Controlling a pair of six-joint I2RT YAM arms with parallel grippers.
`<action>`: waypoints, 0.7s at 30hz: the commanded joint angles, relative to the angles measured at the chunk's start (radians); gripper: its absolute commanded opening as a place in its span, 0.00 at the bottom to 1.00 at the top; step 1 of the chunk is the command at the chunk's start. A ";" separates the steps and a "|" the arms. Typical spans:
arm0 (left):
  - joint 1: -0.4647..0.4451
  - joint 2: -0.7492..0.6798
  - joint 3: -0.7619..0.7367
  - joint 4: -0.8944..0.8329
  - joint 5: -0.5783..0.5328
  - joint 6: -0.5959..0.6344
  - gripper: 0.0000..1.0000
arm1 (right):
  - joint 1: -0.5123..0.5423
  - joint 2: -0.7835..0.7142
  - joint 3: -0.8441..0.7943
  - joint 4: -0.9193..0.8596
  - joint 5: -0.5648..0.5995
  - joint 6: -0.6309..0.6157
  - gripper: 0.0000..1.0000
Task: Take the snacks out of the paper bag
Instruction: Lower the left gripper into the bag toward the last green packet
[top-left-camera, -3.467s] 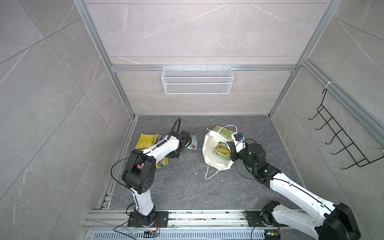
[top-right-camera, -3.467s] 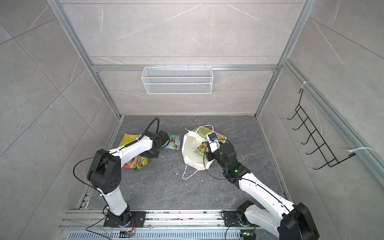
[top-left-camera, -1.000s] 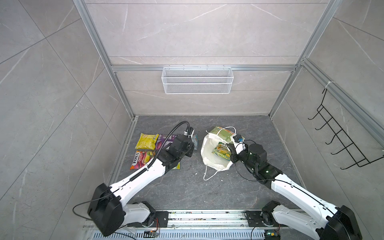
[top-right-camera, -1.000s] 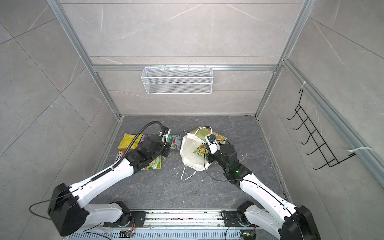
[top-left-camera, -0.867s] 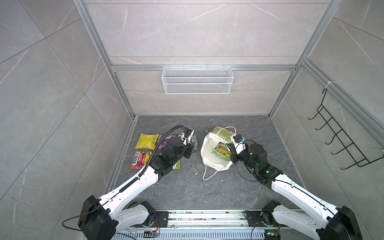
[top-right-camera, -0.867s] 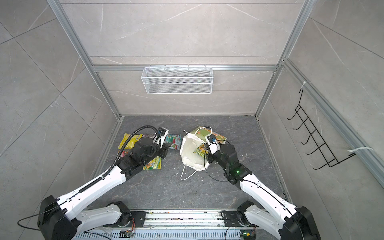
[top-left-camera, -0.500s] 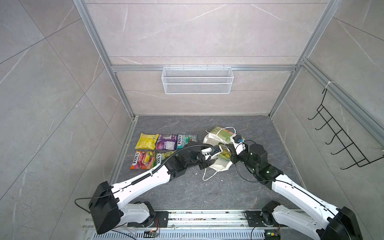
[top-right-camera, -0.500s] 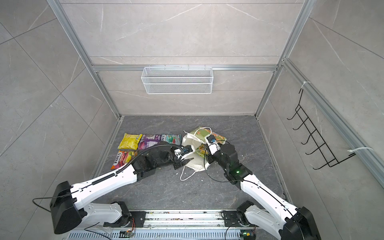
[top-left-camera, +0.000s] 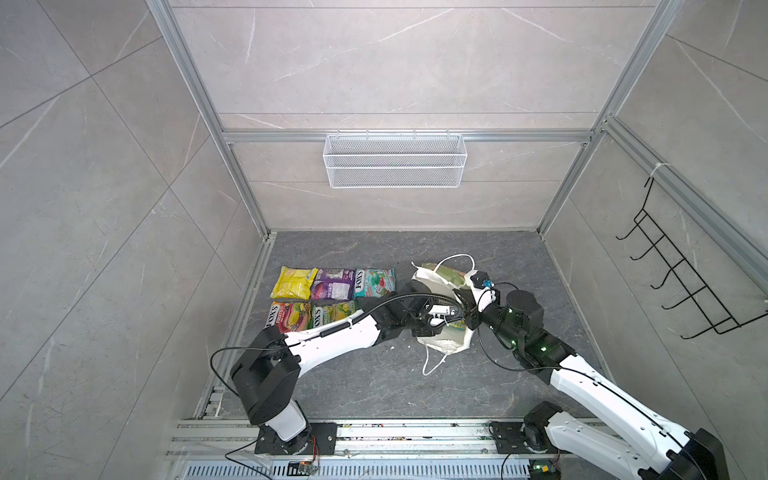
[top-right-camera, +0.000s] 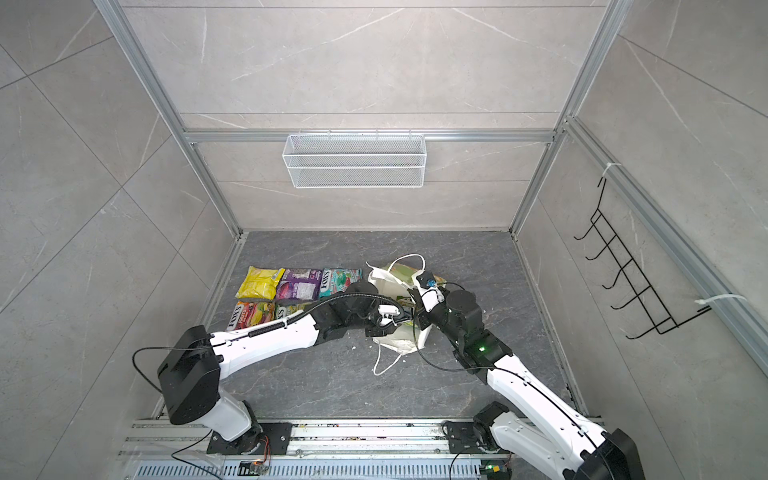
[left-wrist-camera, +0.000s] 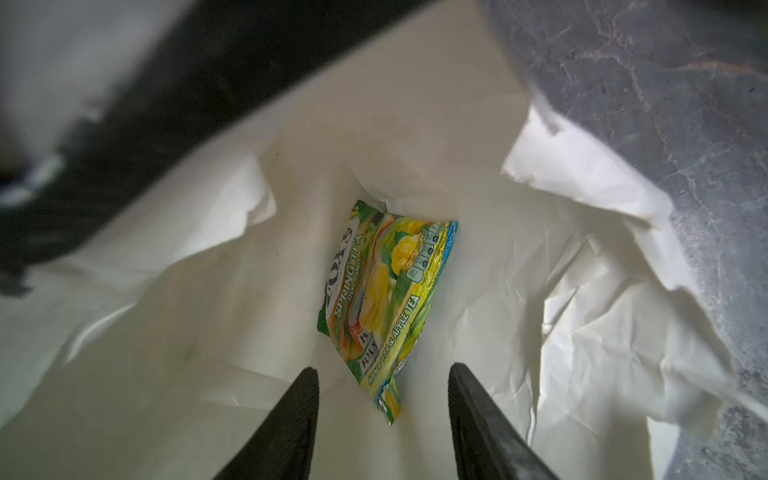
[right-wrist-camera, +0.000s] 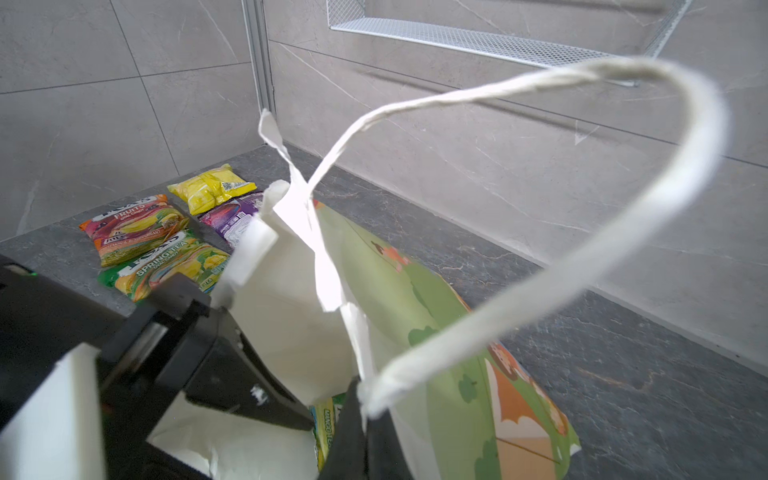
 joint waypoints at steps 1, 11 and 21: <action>0.001 0.043 0.055 -0.019 0.017 0.052 0.54 | 0.002 -0.013 0.018 0.022 -0.023 0.011 0.00; -0.006 0.149 0.075 -0.027 0.028 0.046 0.55 | 0.002 -0.010 0.006 0.046 -0.027 0.018 0.00; -0.010 0.122 -0.050 0.143 0.012 -0.001 0.52 | 0.002 -0.014 0.002 0.053 -0.003 0.021 0.00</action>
